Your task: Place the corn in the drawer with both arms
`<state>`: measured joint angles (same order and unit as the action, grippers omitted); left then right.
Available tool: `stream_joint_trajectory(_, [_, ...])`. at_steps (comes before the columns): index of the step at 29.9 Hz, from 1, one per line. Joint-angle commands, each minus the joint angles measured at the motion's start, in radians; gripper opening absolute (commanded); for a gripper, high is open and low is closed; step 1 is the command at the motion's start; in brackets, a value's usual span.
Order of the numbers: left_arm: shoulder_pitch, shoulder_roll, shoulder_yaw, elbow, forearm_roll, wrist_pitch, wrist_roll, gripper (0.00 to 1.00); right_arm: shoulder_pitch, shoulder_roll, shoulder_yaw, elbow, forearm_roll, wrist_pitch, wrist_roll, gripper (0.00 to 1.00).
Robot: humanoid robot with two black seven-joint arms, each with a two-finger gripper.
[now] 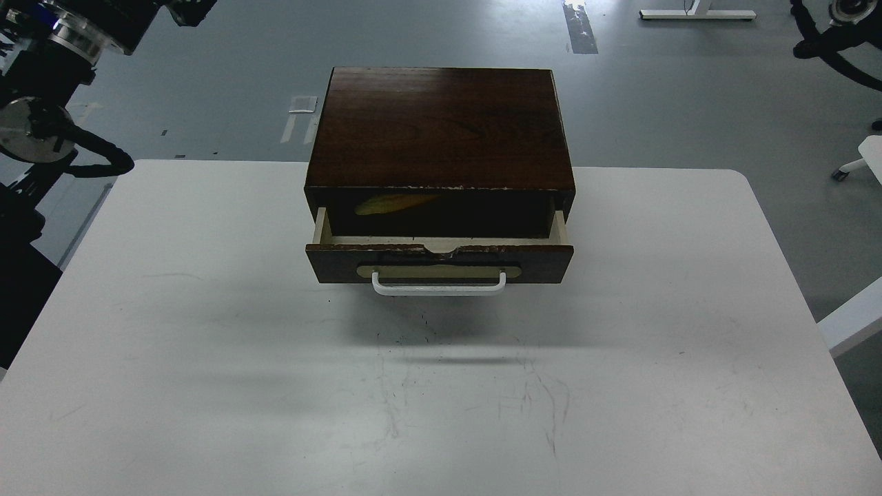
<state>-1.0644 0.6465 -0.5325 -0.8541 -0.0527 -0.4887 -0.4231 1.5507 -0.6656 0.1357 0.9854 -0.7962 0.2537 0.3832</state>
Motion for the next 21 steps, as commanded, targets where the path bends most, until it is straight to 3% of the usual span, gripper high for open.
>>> stream_joint_trajectory(1, [0.006, -0.008, 0.0, 0.017, -0.001, 0.0, 0.001, 0.98, -0.044, -0.02, 0.001, -0.102, 0.294, -0.001, 0.003, 1.0])
stream_joint_trajectory(8, [0.014, -0.045, -0.001, 0.085, -0.007, 0.0, 0.003, 0.98, -0.208, -0.049, 0.07, -0.194, 0.723, 0.002, 0.006, 1.0])
stream_joint_trajectory(14, [0.014, -0.116, -0.023, 0.214, -0.067, 0.0, 0.004, 0.98, -0.355, -0.051, 0.189, -0.195, 1.071, 0.015, 0.0, 1.0])
stream_joint_trajectory(21, [0.027, -0.156, -0.035, 0.28, -0.174, 0.0, 0.004, 0.98, -0.469, -0.04, 0.304, -0.194, 1.367, 0.042, -0.003, 1.0])
